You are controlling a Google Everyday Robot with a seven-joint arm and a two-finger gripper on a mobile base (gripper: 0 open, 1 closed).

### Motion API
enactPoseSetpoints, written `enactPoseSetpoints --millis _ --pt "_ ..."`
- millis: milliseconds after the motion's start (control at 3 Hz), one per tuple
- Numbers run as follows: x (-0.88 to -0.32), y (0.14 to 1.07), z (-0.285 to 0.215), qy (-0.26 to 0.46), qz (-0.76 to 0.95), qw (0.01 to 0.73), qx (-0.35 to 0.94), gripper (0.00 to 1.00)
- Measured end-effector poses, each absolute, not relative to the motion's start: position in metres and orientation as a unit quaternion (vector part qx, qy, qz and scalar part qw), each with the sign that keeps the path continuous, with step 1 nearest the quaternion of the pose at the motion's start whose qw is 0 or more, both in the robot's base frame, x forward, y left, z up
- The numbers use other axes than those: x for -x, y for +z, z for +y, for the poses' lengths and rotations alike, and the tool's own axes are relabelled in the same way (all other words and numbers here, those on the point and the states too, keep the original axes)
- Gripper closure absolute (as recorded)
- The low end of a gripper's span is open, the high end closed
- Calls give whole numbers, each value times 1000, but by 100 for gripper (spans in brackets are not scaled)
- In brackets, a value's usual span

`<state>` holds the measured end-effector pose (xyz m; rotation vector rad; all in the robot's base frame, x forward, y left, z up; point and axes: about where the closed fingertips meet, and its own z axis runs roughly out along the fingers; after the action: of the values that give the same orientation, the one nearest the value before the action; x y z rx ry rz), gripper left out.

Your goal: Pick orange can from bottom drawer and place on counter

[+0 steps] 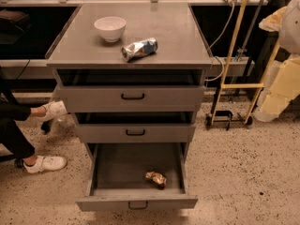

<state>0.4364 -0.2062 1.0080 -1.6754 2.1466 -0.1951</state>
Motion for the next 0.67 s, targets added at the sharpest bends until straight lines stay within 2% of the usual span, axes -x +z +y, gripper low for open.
enactPoseSetpoints --millis 333,667 --pt "-436 1008 -206 -70 770 204 601 0" --pt "-426 971 -195 -36 771 195 606 0"
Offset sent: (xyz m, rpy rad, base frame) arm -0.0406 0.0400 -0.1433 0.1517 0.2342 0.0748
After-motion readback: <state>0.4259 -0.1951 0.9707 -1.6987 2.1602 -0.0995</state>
